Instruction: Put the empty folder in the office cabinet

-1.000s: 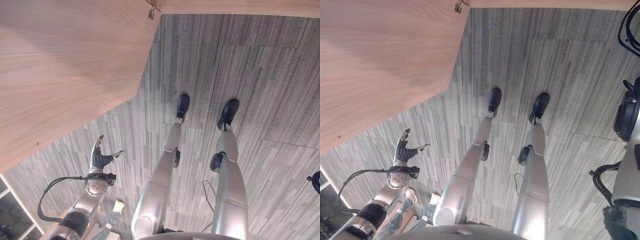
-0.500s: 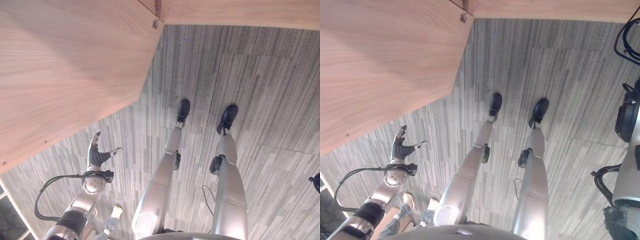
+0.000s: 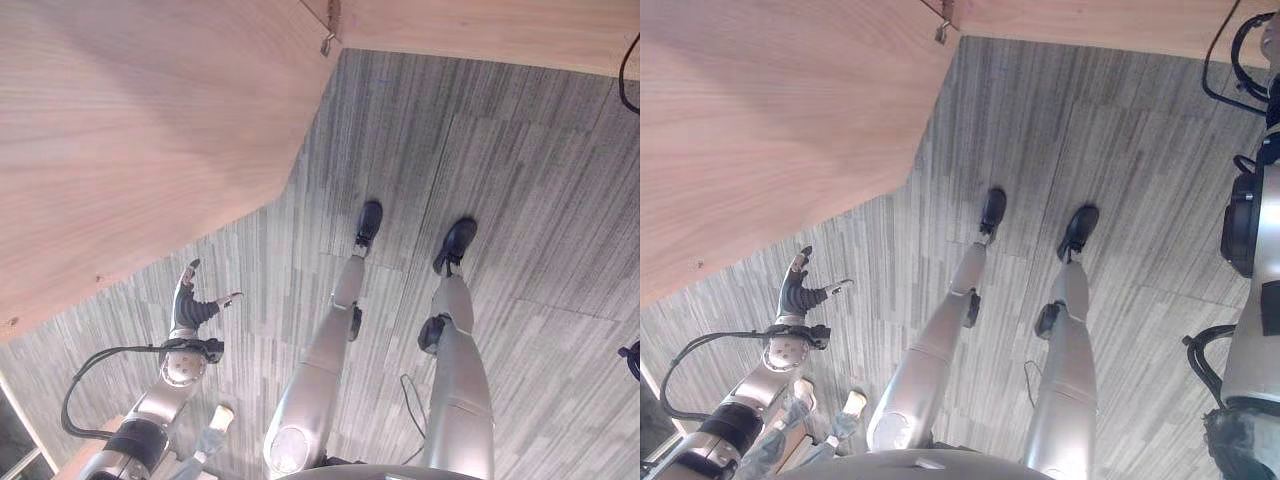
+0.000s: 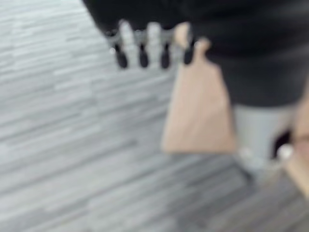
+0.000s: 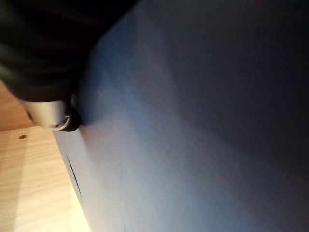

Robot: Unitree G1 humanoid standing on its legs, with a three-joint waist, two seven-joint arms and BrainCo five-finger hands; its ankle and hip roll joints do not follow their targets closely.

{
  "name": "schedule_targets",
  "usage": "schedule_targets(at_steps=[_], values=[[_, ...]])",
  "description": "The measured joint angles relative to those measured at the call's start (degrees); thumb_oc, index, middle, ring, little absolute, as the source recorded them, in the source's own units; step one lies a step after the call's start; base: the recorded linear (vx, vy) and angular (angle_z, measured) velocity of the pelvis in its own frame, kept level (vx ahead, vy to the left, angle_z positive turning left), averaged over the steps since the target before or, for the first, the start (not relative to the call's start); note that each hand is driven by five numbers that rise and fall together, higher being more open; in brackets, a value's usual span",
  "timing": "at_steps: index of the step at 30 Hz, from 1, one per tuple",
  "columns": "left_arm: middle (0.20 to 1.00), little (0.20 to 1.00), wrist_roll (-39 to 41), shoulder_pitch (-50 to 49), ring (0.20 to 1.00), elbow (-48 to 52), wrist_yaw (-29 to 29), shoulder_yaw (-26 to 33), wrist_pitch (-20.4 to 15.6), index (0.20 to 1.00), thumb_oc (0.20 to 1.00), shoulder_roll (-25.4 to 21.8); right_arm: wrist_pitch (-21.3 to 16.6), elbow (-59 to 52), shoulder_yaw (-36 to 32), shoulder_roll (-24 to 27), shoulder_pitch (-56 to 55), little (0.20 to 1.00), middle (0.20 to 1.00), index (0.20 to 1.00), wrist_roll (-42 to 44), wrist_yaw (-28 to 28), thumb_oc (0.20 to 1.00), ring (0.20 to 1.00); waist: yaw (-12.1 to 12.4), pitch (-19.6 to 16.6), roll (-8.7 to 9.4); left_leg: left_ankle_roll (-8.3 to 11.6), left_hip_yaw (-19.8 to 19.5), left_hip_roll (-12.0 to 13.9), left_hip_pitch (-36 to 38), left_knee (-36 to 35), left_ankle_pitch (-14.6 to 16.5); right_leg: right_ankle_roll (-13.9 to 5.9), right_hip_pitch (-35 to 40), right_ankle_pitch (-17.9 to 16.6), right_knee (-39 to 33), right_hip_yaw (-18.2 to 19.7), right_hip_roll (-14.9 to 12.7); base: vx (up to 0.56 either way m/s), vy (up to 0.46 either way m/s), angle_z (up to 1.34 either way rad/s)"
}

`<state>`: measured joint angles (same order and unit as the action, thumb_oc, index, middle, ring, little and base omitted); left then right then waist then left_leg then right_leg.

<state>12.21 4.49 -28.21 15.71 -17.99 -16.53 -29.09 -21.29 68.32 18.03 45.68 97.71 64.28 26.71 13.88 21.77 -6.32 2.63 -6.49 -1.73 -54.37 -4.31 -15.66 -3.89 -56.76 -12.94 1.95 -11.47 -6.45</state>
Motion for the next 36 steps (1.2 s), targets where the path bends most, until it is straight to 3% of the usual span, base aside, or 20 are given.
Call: schedule_targets(at_steps=[5,8,12,23,24,25,26,36], values=[[1.000,1.000,0.0,0.1,1.000,0.4,0.2,-0.3,0.0,1.000,1.000,0.0,-0.6,-0.2,-3.4,-0.2,1.8,0.200,0.200,0.200,2.5,1.8,0.200,0.200,0.3,0.0,0.48,-0.40,0.1,-0.1,-0.4,0.0,-0.9,0.33,-0.1,-0.4,-0.4,-0.1,0.0,0.03,-0.008,0.01],[1.000,1.000,-0.1,0.2,1.000,0.3,1.0,-0.8,0.2,1.000,1.000,0.0,-4.8,-1.0,-8.0,-1.4,2.9,0.200,0.200,0.200,4.1,5.9,0.200,0.200,1.2,-0.1,0.58,-0.43,-0.1,-0.1,-0.5,0.0,-0.8,0.23,-0.1,-0.2,-0.6,-0.1,0.0,0.01,-0.007,0.00],[1.000,1.000,-0.2,0.3,1.000,0.3,1.7,-1.2,0.3,1.000,1.000,-0.1,-7.5,-4.7,-11.3,-1.5,2.8,0.200,0.200,0.200,4.2,10.7,0.200,0.200,2.3,-0.1,0.60,-0.42,-0.2,-0.2,-0.8,0.0,-0.7,0.22,-0.1,-0.2,-1.1,-0.3,0.0,-0.01,0.000,0.00],[1.000,1.000,-2.5,0.7,1.000,0.2,2.9,-2.4,0.3,1.000,1.000,-1.9,-9.8,-9.7,-15.7,-2.3,2.6,0.200,0.200,0.200,-0.2,18.4,0.200,0.200,3.9,-0.1,0.60,-0.45,-0.3,-0.6,-0.6,0.0,-0.5,0.03,0.5,-0.1,-1.7,-0.4,-0.4,0.01,-0.003,0.00],[1.000,1.000,-2.5,0.6,1.000,0.2,2.9,-2.4,0.3,1.000,1.000,-1.9,-9.7,-9.6,-15.3,-2.3,2.6,0.244,0.244,0.244,-0.2,18.4,0.244,0.244,4.0,-0.1,0.61,-0.44,-0.3,-0.6,-0.6,0.0,-0.4,0.03,0.5,-0.1,-1.7,-0.4,-0.4,0.04,-0.033,0.00],[1.000,1.000,-2.5,0.6,1.000,0.2,2.9,-2.3,0.3,1.000,1.000,-2.0,-9.6,-9.5,-15.1,-2.3,2.5,0.586,0.586,0.586,-0.2,18.2,0.586,0.586,4.0,-0.1,0.61,-0.44,-0.3,-0.6,-0.5,0.0,-0.4,0.03,0.6,-0.1,-1.7,-0.4,-0.4,0.00,0.000,0.00],[1.000,1.000,-2.5,0.6,1.000,0.2,2.9,-2.2,0.3,1.000,1.000,-2.1,-9.5,-8.1,-13.0,-2.0,2.6,1.000,1.000,1.000,0.0,16.4,1.000,1.000,4.0,-0.1,0.61,-0.44,-0.3,-0.6,-0.4,0.0,-0.4,0.03,0.7,-0.1,-1.7,-0.4,-0.4,0.00,0.000,0.00],[1.000,1.000,-2.5,0.6,1.000,0.3,2.7,-2.2,0.4,1.000,1.000,-2.2,-7.3,-3.5,-10.8,-1.8,2.9,1.000,1.000,1.000,2.4,9.6,1.000,1.000,2.8,-0.1,0.67,-0.46,-0.3,-0.7,-0.6,0.0,-0.4,0.02,0.5,-0.1,-1.7,-0.4,-0.4,0.00,0.000,0.00]])
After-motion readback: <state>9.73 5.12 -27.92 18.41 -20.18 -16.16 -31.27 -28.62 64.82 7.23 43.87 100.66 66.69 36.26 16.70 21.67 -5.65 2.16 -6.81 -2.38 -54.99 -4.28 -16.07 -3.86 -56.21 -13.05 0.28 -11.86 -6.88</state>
